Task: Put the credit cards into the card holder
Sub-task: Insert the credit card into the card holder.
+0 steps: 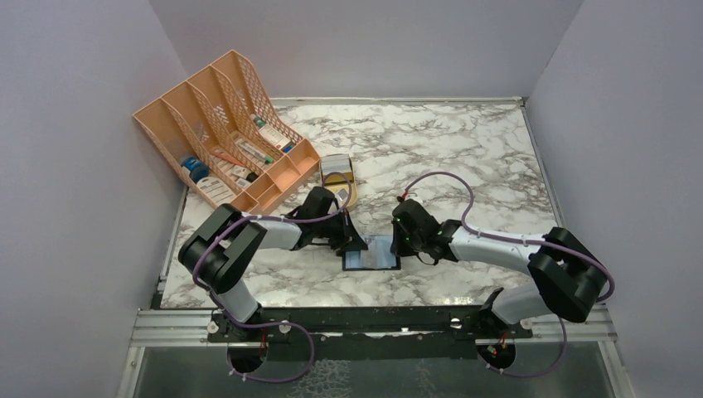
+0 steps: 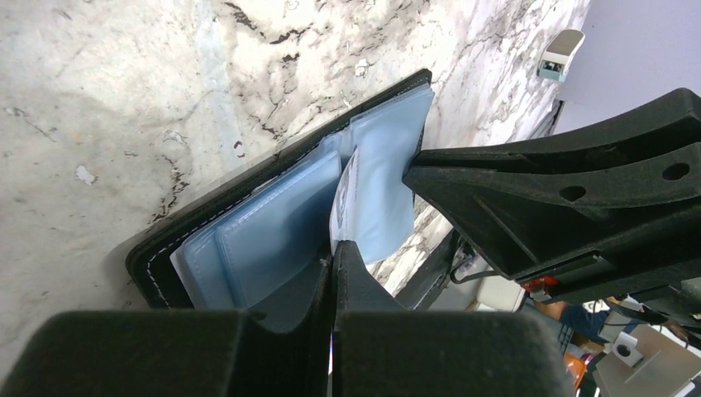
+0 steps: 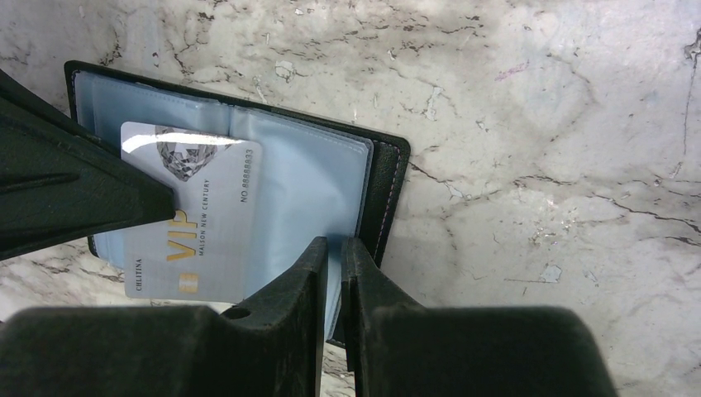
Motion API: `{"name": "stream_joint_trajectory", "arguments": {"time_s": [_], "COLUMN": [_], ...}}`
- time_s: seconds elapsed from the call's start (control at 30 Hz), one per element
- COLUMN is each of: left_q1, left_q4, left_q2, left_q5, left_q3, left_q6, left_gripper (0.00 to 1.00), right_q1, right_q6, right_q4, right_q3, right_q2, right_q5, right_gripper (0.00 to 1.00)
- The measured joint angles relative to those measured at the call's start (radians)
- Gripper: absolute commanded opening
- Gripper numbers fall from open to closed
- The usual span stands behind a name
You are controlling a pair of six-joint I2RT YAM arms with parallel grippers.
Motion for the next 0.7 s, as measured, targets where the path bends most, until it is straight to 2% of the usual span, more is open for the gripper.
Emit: {"name": "stream_joint_trajectory", "arguments": {"time_s": [0.7], "left_q1": [-0.007], "left_q4": [0.061], "left_q2": [-0.001], "left_q5": [-0.044], "left_q3": [-0.025], "left_q6": [-0.029], "left_gripper": [0.00], "right_q1": [0.000], "right_q6": [0.019], "right_q4": [-0.003], "right_q3": [-0.015], "right_q2": [-0.017], "right_q5": [0.000], "right_gripper": [0.12]}}
